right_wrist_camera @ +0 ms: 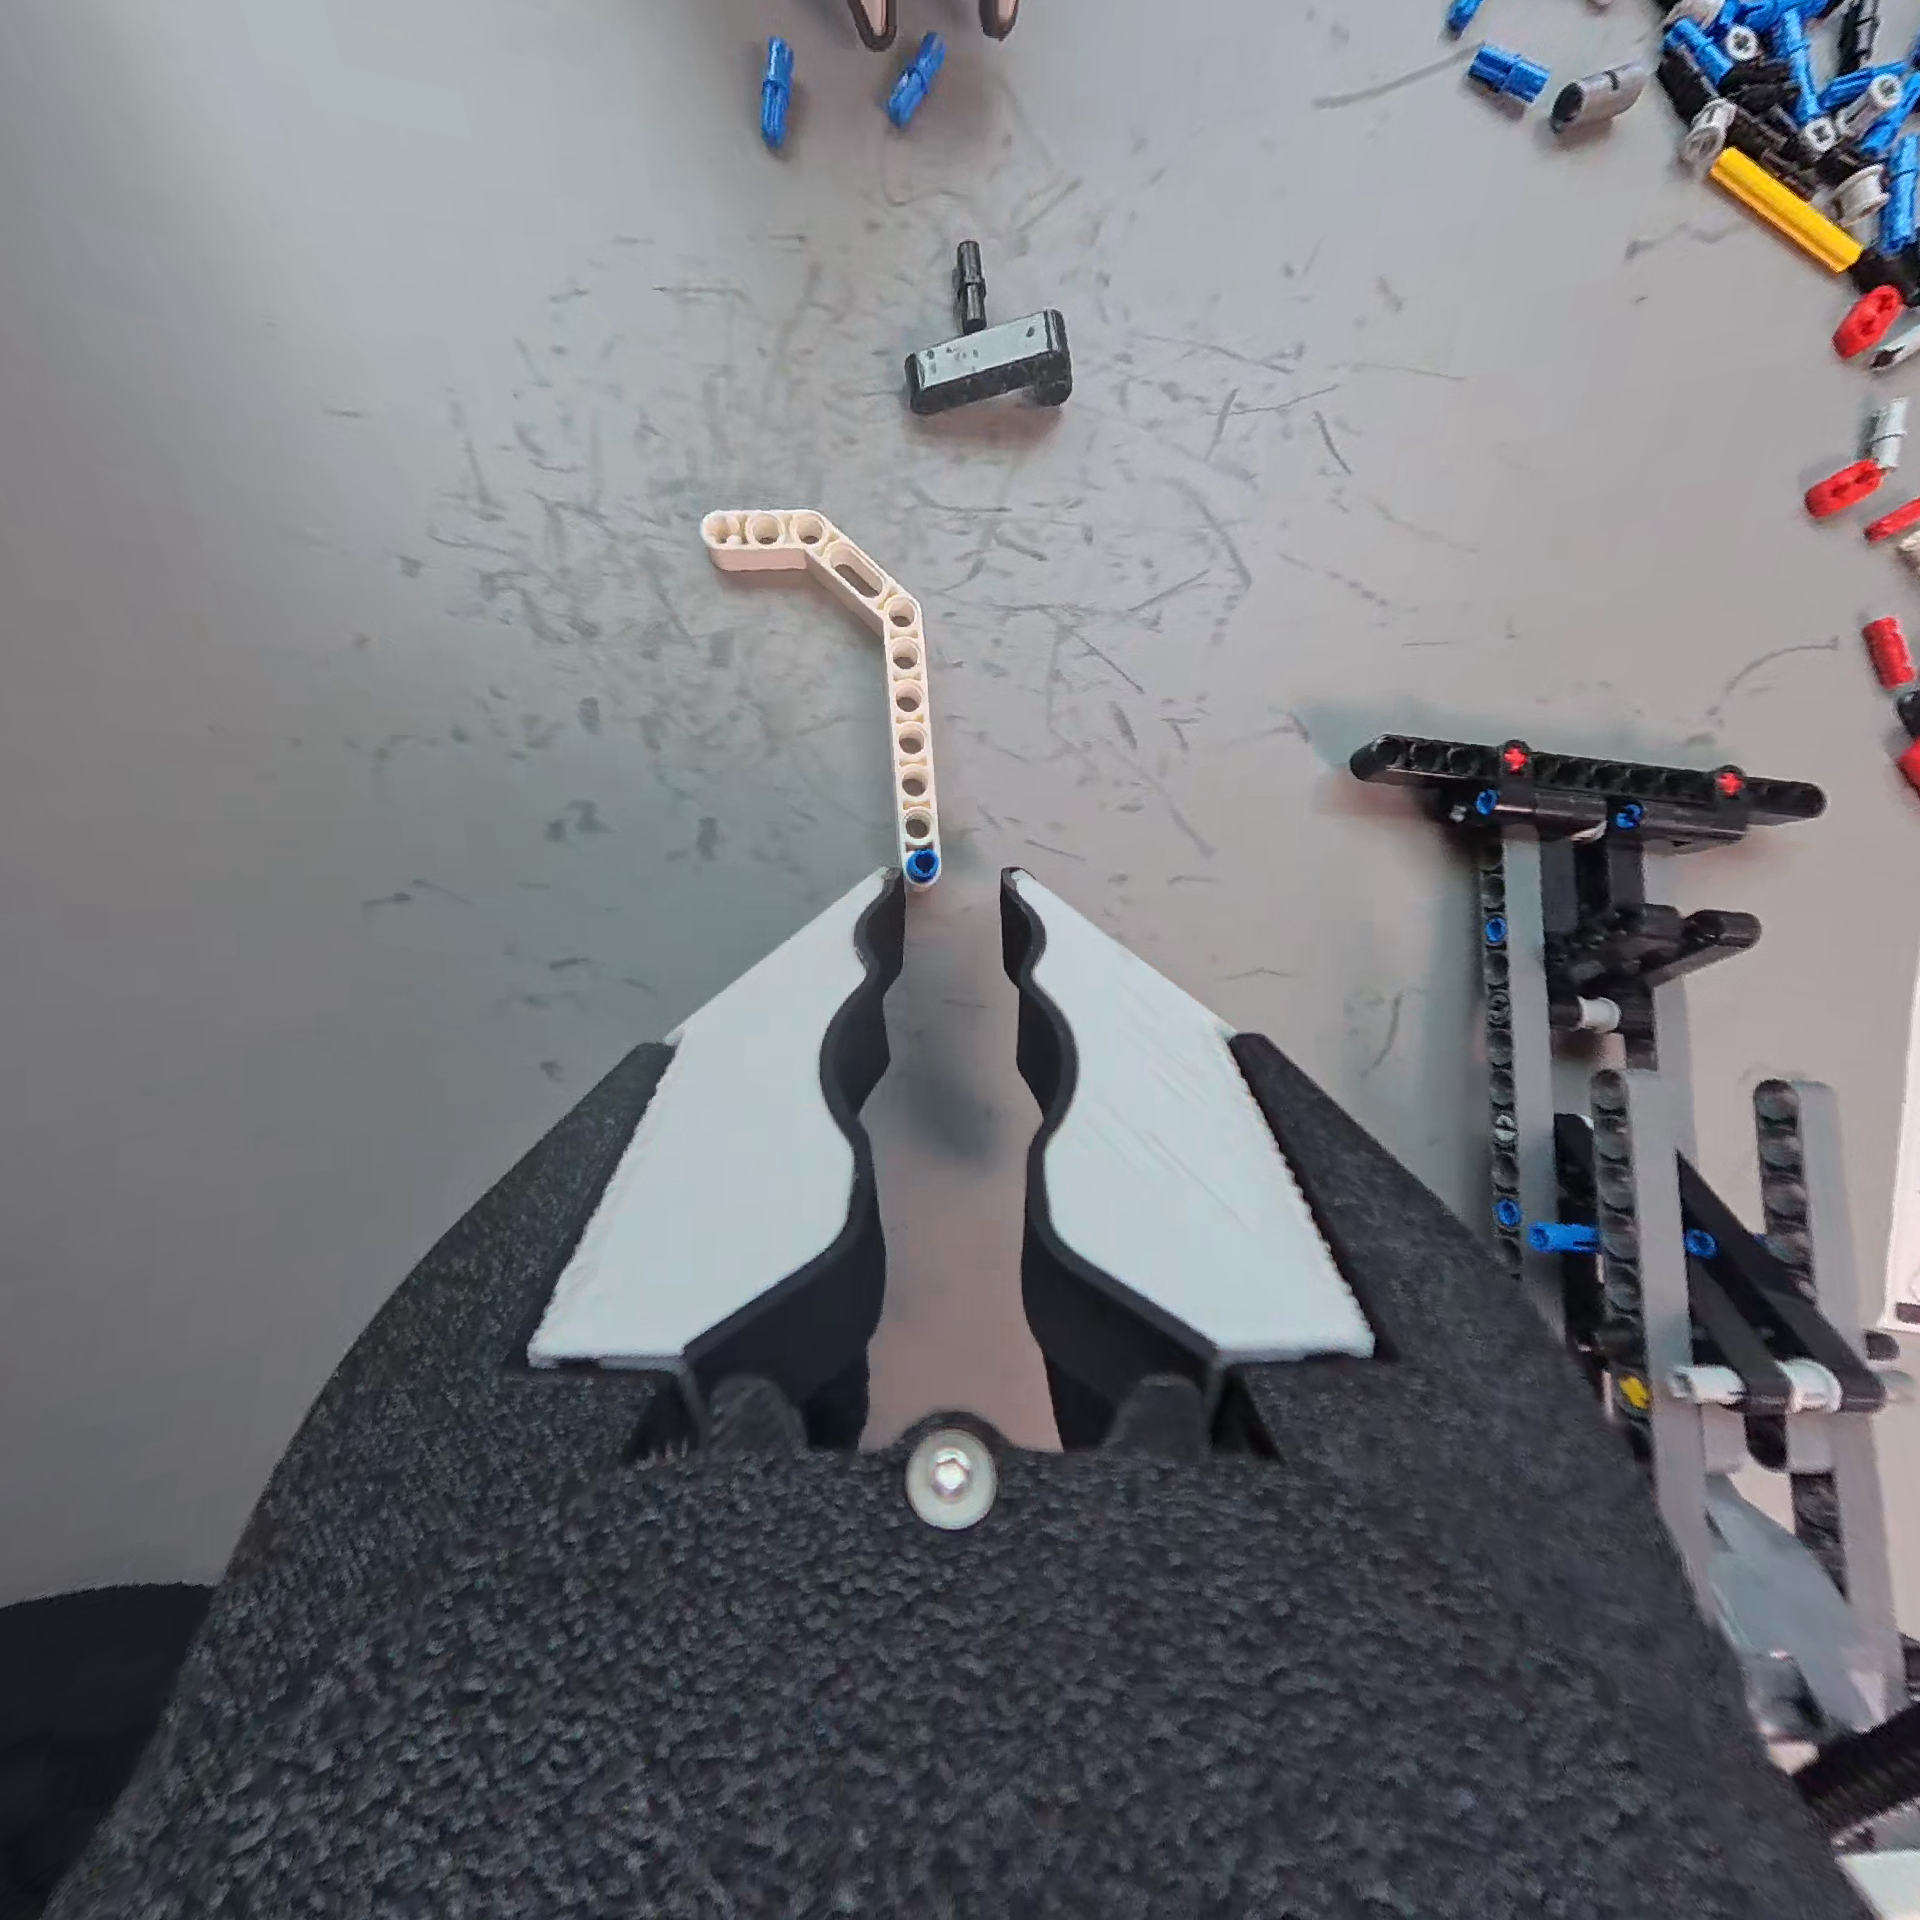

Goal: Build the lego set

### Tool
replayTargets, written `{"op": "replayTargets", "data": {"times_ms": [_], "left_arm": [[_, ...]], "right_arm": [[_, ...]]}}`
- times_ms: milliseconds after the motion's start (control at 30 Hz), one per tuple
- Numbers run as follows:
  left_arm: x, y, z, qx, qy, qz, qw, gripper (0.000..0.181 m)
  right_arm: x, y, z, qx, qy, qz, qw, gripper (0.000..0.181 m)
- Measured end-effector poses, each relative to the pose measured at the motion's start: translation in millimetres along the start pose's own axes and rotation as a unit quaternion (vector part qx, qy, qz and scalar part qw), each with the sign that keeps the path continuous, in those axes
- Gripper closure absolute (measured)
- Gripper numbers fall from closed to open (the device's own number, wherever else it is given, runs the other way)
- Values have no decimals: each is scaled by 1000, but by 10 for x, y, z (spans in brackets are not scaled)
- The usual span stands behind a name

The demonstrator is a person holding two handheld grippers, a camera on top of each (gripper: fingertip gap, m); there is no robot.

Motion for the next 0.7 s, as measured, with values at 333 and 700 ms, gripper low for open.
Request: {"op": "replayTargets", "data": {"times_ms": [333,700], "left_arm": [[17,-6,-155,53,-85,13,995,173],[181,-83,-739,300,-452,279,792,178]], "right_arm": [[267,-114,-137,-15,-110,79,991,161],[427,653,-803,152,-394,232,876,163]]}}
Point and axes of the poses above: each gripper's, where its closed fingertips meet, x back along the fingers, z out of its underside, y = z × x across the jaws, the point moved 9 cm from there along x, back along the fingers, and after that the axes turned 9 degrees about -x, right-handed, at the moved point
